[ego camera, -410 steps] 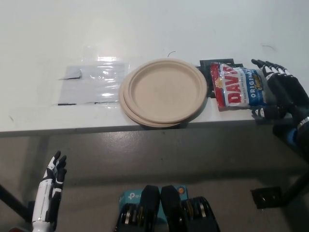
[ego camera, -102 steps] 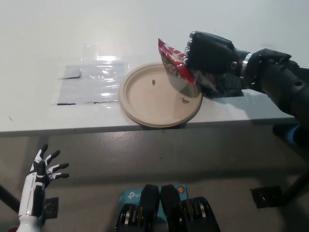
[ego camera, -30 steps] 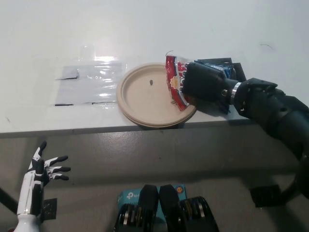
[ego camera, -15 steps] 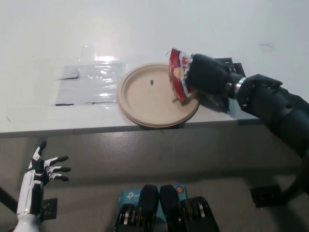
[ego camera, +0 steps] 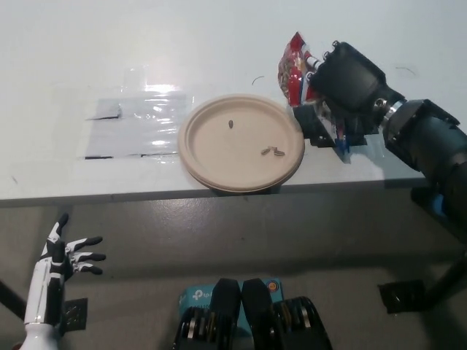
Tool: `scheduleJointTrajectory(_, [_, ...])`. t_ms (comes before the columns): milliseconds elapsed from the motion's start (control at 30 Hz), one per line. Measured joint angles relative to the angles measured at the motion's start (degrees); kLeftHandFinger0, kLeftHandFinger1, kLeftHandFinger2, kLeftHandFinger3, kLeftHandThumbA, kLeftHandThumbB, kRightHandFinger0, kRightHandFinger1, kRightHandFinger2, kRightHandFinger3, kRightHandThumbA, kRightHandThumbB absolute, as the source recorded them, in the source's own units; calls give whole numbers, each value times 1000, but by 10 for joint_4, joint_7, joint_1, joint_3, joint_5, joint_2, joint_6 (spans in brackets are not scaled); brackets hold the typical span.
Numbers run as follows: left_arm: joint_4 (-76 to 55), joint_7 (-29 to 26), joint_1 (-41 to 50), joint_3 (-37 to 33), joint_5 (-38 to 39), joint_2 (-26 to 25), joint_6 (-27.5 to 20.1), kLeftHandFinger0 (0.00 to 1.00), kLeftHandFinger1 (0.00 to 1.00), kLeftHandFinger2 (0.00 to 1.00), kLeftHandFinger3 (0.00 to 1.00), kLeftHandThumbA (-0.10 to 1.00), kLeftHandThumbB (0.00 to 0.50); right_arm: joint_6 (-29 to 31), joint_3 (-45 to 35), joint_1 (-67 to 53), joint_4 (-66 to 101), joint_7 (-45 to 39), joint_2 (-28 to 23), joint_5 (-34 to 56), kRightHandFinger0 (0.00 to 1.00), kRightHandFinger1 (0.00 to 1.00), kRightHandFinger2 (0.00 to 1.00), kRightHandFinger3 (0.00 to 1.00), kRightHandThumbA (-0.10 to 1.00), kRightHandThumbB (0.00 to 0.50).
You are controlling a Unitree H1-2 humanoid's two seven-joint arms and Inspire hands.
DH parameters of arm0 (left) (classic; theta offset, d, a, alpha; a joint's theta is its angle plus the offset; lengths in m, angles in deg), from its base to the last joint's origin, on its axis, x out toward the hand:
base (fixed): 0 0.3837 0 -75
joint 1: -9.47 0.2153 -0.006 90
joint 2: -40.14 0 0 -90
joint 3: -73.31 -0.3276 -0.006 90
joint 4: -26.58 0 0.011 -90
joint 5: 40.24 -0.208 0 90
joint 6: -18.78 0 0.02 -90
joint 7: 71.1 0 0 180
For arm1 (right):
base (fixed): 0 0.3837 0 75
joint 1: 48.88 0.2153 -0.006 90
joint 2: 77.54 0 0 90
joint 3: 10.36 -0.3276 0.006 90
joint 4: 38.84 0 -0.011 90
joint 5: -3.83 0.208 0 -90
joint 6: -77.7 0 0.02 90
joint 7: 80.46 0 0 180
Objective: The robot picks up a small bag of sunflower seeds on the right hand side and take it to the empty plate on the left hand side then pours some sunflower seeds on to the plate.
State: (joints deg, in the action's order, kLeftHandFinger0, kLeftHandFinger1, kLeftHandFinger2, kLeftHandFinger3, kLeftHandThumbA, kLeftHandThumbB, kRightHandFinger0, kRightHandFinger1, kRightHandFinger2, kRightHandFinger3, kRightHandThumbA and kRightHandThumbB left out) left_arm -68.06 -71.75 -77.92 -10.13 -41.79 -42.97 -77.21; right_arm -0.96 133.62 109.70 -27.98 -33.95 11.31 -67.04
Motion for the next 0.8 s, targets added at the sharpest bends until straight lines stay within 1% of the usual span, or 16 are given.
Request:
scheduleJointTrajectory(33, [0, 0, 1, 1, 0, 0, 0, 456, 521, 652, 1000, 1000, 0, 1, 0, -2, -1, 0, 0, 2, 0, 71, 529, 169, -100, 348])
scheduleJointTrajectory(100, [0, 0, 2, 1, 0, 0, 0, 454, 522, 651, 1000, 1000, 0, 2, 0, -6, -2, 1, 0, 5, 0, 35, 506, 142, -100, 353])
scheduleJointTrajectory(133, [0, 0, 4, 2, 1, 0, 0, 455, 523, 649, 1000, 1000, 0, 2, 0, -9, -2, 1, 0, 6, 0, 5, 462, 166, -86, 355])
scheduleJointTrajectory(167, [0, 0, 5, 2, 1, 0, 0, 463, 531, 654, 1000, 1000, 0, 2, 3, -11, -3, 2, 1, 6, 0, 6, 462, 148, -76, 337])
scheduleJointTrajectory(233, [0, 0, 7, 2, 1, 0, 0, 466, 533, 655, 1000, 1000, 0, 2, 9, -12, -5, 2, 1, 6, 0, 0, 463, 128, -93, 331])
scheduleJointTrajectory(267, [0, 0, 7, 3, 1, 0, 0, 463, 530, 653, 1000, 1000, 0, 2, 12, -12, -6, 2, 1, 6, 0, 4, 478, 128, -100, 314])
scheduleJointTrajectory(300, [0, 0, 7, 3, 1, 0, 0, 461, 530, 652, 1000, 1000, 0, 2, 14, -12, -7, 2, 1, 6, 0, 0, 477, 93, -100, 297])
scheduleJointTrajectory(367, [0, 0, 7, 4, 2, 0, 0, 463, 530, 650, 1000, 1000, 0, 2, 19, -12, -8, 2, 1, 6, 0, 0, 477, 122, -100, 299])
scheduleJointTrajectory(433, [0, 0, 7, 6, 3, 0, 0, 456, 522, 645, 1000, 1000, 0, 2, 26, -11, -9, 2, 0, 5, 0, 0, 465, 97, -100, 314])
scheduleJointTrajectory(467, [0, 0, 7, 8, 4, 0, 0, 454, 521, 644, 1000, 1000, 0, 1, 30, -11, -9, 2, 0, 4, 0, 4, 448, 194, -100, 343])
scheduleJointTrajectory(500, [0, 0, 6, 9, 4, 0, 0, 453, 520, 643, 1000, 1000, 0, 1, 35, -9, -9, 3, -1, 3, 0, 1, 426, 227, -100, 355])
scheduleJointTrajectory(533, [0, 0, 6, 10, 5, 0, 0, 451, 519, 642, 1000, 1000, 0, 1, 39, -8, -9, 4, -2, 1, 0, 0, 411, 225, -100, 366])
scheduleJointTrajectory(600, [0, 0, 6, 11, 5, 0, 0, 447, 518, 642, 1000, 1000, 0, 0, 46, -6, -9, 7, -4, -1, 0, 0, 414, 231, -100, 364])
scheduleJointTrajectory(700, [0, 0, 7, 12, 5, 0, -1, 436, 505, 634, 1000, 1000, 0, -1, 60, -2, -9, 7, -10, -6, 0, 0, 377, 159, -91, 333])
scheduleJointTrajectory(767, [0, 0, 9, 12, 5, 0, -3, 434, 505, 635, 1000, 1000, 0, -2, 69, 2, -9, 8, -15, -8, 0, 0, 338, 121, -77, 331])
scheduleJointTrajectory(800, [0, 0, 10, 12, 5, 0, -4, 441, 512, 642, 1000, 1000, 0, -4, 72, 3, -9, 8, -17, -8, 0, 0, 351, 108, -86, 307])
